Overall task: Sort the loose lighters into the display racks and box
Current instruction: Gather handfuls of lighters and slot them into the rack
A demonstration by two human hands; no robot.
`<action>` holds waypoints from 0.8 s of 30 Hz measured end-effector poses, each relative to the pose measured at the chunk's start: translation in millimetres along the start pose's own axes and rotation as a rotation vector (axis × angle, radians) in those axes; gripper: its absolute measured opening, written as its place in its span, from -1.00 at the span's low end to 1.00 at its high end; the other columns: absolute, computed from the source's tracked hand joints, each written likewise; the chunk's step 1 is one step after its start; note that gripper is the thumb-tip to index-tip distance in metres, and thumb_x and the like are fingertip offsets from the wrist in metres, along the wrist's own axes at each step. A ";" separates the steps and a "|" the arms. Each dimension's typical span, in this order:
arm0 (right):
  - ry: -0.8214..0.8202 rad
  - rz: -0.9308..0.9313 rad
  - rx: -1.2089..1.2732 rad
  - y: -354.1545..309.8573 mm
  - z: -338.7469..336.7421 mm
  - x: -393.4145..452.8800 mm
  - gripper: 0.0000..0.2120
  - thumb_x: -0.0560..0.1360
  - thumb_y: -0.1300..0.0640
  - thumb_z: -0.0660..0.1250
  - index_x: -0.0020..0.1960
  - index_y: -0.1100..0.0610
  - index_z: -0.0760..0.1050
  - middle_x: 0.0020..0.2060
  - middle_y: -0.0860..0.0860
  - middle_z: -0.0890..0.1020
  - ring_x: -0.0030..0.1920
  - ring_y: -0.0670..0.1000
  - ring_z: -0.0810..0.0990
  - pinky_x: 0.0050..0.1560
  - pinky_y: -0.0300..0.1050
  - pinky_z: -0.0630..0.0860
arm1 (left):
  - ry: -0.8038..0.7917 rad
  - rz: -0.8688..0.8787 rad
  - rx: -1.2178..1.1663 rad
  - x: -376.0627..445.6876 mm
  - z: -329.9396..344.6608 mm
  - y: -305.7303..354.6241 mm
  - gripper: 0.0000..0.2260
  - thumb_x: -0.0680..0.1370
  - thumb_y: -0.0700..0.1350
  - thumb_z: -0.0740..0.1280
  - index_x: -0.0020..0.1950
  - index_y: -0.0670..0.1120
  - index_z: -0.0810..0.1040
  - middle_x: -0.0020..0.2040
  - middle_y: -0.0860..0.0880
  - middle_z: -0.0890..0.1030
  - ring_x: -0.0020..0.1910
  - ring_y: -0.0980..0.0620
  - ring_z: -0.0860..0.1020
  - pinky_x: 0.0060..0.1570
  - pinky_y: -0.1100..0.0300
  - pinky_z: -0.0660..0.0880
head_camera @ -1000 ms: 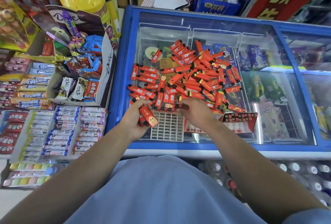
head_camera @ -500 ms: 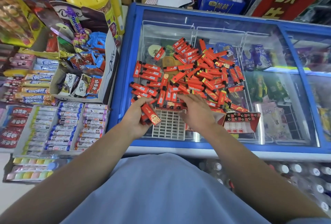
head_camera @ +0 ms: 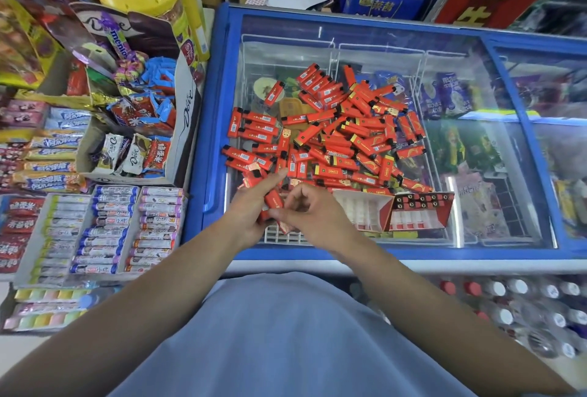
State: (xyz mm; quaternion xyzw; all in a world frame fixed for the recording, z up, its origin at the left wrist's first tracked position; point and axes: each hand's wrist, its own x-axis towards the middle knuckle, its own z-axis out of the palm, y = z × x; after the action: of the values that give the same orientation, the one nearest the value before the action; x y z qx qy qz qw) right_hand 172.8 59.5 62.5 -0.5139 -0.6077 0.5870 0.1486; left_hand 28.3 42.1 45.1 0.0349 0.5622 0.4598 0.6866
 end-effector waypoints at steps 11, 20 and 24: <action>0.243 -0.068 -0.557 7.9 -89.6 32.5 -0.76 0.66 0.07 0.30 0.32 0.00 0.53 -0.03 -0.04 0.67 -0.35 -0.23 0.53 -0.40 -0.41 0.33 | 0.044 -0.105 -0.159 3.5 -11.4 -0.4 -0.95 0.59 -0.22 0.35 0.02 -0.18 0.52 -0.27 -0.09 0.61 -0.28 -0.02 0.58 -0.17 0.09 0.59; 0.046 -0.088 -0.777 29.6 -77.0 47.7 -0.72 0.60 0.04 0.39 0.30 0.00 0.62 0.27 0.05 0.64 0.18 0.05 0.62 0.27 0.01 0.52 | 0.012 -0.094 -0.176 2.2 -13.6 -4.6 -0.84 0.58 -0.29 0.28 0.14 -0.21 0.55 -0.16 -0.13 0.65 -0.20 -0.05 0.61 -0.18 0.09 0.63; 0.105 -0.083 -0.856 30.9 -71.4 48.7 -0.73 0.60 0.01 0.39 0.29 -0.04 0.63 0.23 0.03 0.67 0.23 0.10 0.61 0.27 0.07 0.55 | 0.001 -0.085 -0.160 -0.4 -13.7 -4.6 -0.80 0.59 -0.30 0.28 0.20 -0.21 0.57 -0.10 -0.14 0.67 -0.19 -0.05 0.64 -0.19 0.09 0.65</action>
State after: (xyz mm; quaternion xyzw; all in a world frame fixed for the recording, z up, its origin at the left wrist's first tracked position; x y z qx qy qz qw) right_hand 221.9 131.7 34.1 -0.5334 -0.8081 0.2489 -0.0237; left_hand 20.0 32.8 37.8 -0.0440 0.5250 0.4736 0.7058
